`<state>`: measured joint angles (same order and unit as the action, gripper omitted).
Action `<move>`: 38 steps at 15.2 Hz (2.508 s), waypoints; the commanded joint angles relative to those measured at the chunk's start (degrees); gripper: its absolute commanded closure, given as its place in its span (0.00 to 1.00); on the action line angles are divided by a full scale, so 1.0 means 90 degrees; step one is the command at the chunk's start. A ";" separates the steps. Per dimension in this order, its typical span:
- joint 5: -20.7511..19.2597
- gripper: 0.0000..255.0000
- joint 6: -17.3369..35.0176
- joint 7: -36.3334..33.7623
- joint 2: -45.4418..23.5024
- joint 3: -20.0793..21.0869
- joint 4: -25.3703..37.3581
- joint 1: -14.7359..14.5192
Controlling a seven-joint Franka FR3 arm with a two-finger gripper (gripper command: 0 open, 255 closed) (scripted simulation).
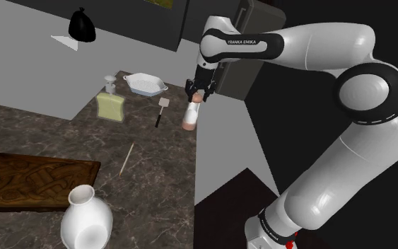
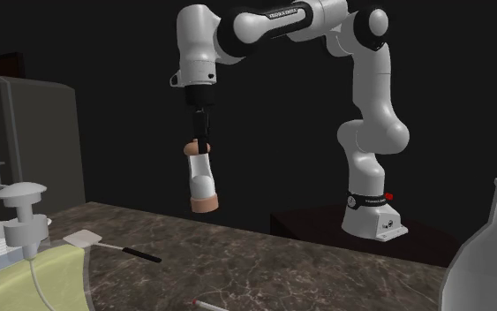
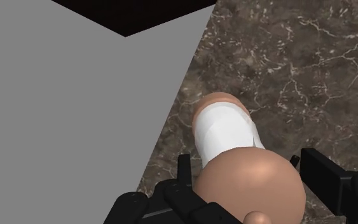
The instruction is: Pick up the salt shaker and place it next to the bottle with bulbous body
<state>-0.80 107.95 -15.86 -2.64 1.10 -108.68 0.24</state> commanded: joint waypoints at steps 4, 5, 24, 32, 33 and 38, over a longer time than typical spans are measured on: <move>0.0003 1.00 -0.0419 0.0010 0.0058 -0.0002 0.0359 0.0002; 0.0004 1.00 -0.0502 0.0011 0.0067 -0.0002 0.0433 0.0002; 0.0004 1.00 -0.2159 0.0027 -0.0033 0.0001 0.2190 -0.0001; -0.0001 1.00 -0.2927 0.0033 -0.0263 0.0003 0.3188 -0.0005; -0.0002 1.00 -0.3029 0.0033 -0.0302 0.0003 0.3329 -0.0005; -0.0008 1.00 -0.3562 0.0036 -0.0542 0.0005 0.4102 -0.0010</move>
<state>-0.86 76.79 -15.48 -7.07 1.12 -73.10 0.19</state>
